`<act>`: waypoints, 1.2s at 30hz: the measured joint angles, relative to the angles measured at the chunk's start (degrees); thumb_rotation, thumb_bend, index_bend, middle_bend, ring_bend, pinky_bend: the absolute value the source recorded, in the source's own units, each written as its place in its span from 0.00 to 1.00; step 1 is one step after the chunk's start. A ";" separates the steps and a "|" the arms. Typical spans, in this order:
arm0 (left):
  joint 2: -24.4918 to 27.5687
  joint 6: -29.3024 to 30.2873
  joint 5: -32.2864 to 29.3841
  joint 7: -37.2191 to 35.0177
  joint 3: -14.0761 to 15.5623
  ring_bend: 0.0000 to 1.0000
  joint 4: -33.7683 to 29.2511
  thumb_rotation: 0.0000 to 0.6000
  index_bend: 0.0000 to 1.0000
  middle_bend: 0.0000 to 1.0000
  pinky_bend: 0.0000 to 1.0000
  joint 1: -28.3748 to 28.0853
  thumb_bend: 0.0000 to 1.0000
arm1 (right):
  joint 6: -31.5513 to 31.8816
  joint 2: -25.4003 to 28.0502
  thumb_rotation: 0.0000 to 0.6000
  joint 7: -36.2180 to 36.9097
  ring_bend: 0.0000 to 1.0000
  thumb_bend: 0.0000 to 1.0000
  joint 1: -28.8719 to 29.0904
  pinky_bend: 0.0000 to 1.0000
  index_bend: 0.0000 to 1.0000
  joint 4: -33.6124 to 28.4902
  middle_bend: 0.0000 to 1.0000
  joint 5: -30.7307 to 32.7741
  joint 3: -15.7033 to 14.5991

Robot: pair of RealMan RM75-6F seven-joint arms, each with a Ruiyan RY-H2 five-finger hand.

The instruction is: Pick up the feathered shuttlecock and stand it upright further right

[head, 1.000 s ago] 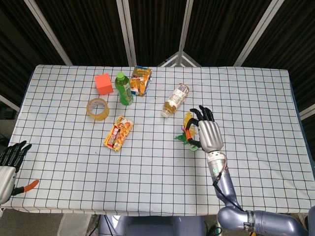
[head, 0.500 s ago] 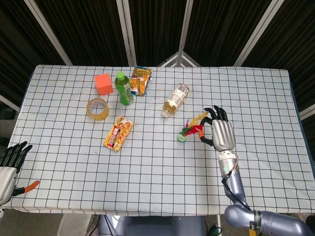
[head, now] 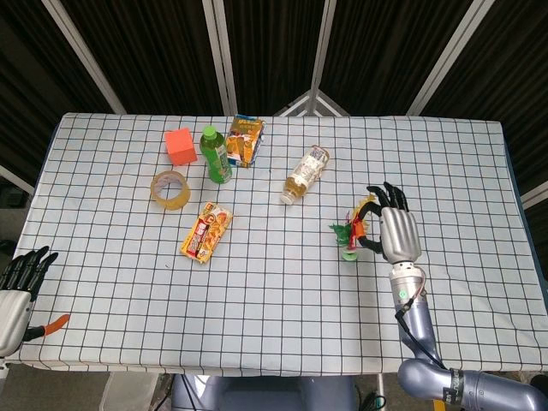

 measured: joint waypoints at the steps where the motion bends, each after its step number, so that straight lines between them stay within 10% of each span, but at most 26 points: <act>1: 0.01 0.05 0.04 -0.05 0.02 0.00 0.02 1.00 0.00 0.00 0.00 0.02 0.12 | -0.01 0.14 1.00 0.14 0.00 0.56 -0.16 0.00 0.66 0.20 0.20 0.19 -0.03; 36: -1.12 1.20 1.34 0.83 0.05 0.00 0.81 1.00 0.00 0.00 0.00 0.15 0.12 | 0.63 4.50 1.00 3.92 0.00 0.56 -4.52 0.00 0.66 -1.56 0.20 -1.15 -2.42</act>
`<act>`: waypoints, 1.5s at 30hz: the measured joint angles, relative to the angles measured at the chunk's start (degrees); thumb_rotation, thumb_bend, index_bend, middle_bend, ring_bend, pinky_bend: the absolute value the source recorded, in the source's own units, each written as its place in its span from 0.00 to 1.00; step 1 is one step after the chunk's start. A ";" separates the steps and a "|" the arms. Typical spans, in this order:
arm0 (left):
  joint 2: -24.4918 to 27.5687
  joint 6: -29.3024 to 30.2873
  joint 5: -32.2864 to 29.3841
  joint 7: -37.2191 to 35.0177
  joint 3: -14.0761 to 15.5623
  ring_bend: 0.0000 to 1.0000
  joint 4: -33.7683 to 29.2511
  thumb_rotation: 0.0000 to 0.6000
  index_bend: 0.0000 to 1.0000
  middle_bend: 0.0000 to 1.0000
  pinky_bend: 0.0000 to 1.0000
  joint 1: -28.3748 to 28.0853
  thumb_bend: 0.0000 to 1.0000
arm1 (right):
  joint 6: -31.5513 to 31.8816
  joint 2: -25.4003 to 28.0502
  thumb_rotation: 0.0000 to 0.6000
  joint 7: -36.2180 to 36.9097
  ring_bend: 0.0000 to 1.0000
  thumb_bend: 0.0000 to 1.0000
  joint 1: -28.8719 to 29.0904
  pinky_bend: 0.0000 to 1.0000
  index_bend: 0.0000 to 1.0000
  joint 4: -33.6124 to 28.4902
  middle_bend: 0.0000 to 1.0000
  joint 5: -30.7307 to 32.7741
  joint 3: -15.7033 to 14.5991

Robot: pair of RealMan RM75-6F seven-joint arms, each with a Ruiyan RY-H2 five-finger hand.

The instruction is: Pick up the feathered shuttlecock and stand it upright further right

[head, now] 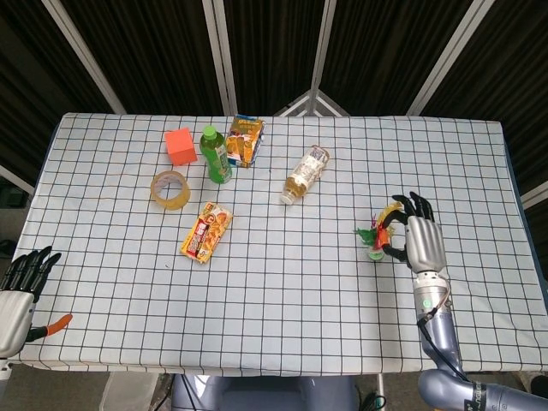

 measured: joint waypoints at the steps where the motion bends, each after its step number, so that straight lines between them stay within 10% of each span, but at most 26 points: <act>1: 0.00 0.03 0.04 -0.03 0.02 0.00 0.01 1.00 0.00 0.00 0.00 0.01 0.12 | 0.00 -0.07 1.00 0.07 0.00 0.56 -0.06 0.00 0.66 0.11 0.20 -0.01 -0.06; 25: -0.08 0.36 0.63 -0.05 0.22 0.00 0.24 1.00 0.00 0.00 0.00 0.06 0.12 | 0.44 0.86 1.00 1.52 0.00 0.56 -2.55 0.00 0.64 0.09 0.20 -1.43 -1.85; 33: -0.14 0.48 0.76 -0.23 0.23 0.00 0.42 1.00 0.00 0.00 0.00 0.06 0.12 | 1.10 1.41 1.00 2.16 0.00 0.56 -3.34 0.00 0.04 -0.87 0.00 -3.38 -2.32; 45: -0.09 0.65 0.89 -0.33 0.26 0.00 0.44 1.00 0.00 0.00 0.00 0.10 0.12 | 5.46 5.84 1.00 3.05 0.00 0.50 -6.77 0.00 0.00 -6.07 0.00 -11.35 -4.79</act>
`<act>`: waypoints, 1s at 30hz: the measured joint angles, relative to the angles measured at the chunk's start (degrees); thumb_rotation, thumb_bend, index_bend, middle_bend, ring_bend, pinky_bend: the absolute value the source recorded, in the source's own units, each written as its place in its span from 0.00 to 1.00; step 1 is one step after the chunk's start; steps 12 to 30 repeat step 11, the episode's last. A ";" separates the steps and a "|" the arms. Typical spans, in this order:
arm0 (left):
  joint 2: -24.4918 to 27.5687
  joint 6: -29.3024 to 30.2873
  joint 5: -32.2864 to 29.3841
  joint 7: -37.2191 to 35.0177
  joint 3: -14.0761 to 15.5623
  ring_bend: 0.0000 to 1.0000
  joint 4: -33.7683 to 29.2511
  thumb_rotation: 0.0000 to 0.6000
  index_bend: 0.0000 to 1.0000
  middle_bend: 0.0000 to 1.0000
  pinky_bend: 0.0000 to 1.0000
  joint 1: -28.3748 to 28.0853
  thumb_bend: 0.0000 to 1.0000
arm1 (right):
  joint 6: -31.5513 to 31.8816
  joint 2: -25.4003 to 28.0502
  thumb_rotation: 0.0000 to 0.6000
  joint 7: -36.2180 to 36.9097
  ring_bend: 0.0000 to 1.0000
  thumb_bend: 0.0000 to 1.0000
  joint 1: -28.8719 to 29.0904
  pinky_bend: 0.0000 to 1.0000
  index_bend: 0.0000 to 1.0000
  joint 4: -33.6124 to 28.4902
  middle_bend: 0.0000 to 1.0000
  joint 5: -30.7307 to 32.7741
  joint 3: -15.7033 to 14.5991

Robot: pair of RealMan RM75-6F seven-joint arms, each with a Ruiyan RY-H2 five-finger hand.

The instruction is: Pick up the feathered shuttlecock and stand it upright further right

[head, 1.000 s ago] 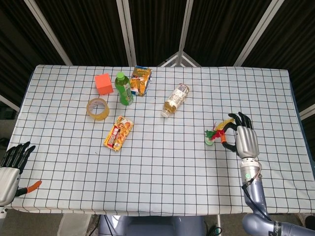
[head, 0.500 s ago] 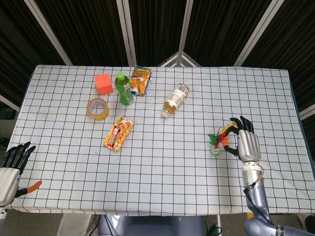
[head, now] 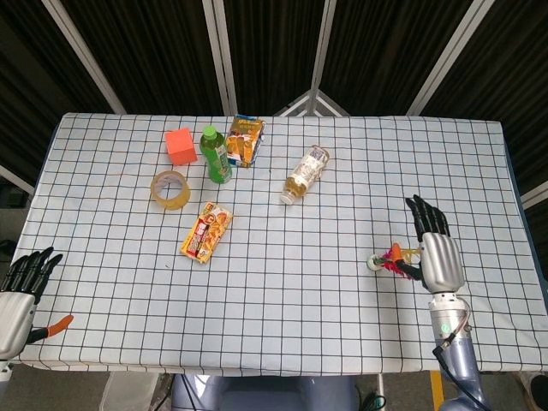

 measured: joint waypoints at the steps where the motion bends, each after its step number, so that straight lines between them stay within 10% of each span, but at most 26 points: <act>1: 0.02 0.02 0.01 -0.01 0.00 0.00 0.03 1.00 0.00 0.00 0.00 0.01 0.12 | 0.32 0.64 1.00 0.04 0.00 0.49 -0.42 0.00 0.00 -0.18 0.00 -0.52 -0.34; 11: -0.51 0.90 -0.18 2.93 -0.51 0.00 0.91 1.00 0.00 0.00 0.00 0.28 0.12 | 2.35 10.84 1.00 3.69 0.00 0.43 -7.60 0.00 0.00 1.54 0.00 -8.92 -8.58; 30: -0.51 0.90 -0.18 2.93 -0.51 0.00 0.91 1.00 0.00 0.00 0.00 0.28 0.12 | 2.35 10.84 1.00 3.69 0.00 0.43 -7.60 0.00 0.00 1.54 0.00 -8.92 -8.58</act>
